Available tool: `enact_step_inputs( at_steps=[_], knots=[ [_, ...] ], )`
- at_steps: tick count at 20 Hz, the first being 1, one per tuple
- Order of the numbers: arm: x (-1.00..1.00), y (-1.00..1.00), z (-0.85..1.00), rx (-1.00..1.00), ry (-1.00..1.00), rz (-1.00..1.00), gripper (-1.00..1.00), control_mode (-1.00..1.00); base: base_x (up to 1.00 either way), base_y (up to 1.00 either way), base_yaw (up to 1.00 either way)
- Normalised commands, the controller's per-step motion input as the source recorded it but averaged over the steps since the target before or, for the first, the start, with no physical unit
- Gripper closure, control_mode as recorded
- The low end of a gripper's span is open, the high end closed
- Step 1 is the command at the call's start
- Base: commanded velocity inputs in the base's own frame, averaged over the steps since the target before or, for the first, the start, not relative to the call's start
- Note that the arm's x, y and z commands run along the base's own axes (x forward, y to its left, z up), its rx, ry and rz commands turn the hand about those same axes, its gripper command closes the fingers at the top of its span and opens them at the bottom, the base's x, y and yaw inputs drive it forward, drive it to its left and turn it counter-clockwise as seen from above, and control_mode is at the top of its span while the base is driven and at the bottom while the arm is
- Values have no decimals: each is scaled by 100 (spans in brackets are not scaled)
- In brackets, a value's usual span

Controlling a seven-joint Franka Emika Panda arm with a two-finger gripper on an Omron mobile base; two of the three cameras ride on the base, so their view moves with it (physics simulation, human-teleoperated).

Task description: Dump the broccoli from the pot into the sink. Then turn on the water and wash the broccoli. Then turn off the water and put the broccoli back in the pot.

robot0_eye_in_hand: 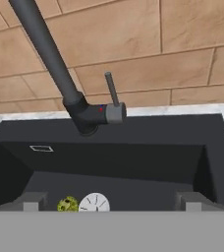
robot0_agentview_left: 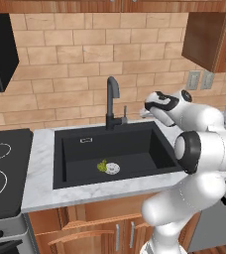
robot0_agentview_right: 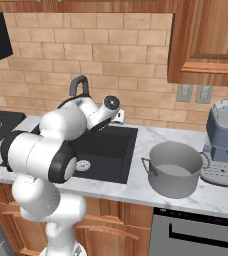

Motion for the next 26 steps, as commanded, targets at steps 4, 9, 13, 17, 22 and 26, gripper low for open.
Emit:
enact_step_inputs(
  at_steps=[4,9,13,17,22,26],
  knots=[
    [44,17,0,1,0,0,-100,-100,0,0,0],
    [38,12,-8,1,0,0,-100,-100,0,0,0],
    [30,14,-11,3,1,0,-100,-100,0,0,0],
    [27,15,-23,3,2,0,-100,-100,0,0,0],
    [36,15,-22,3,0,0,-100,-100,0,0,0],
    [47,6,-15,0,0,0,-100,-100,0,0,0]
  ],
)
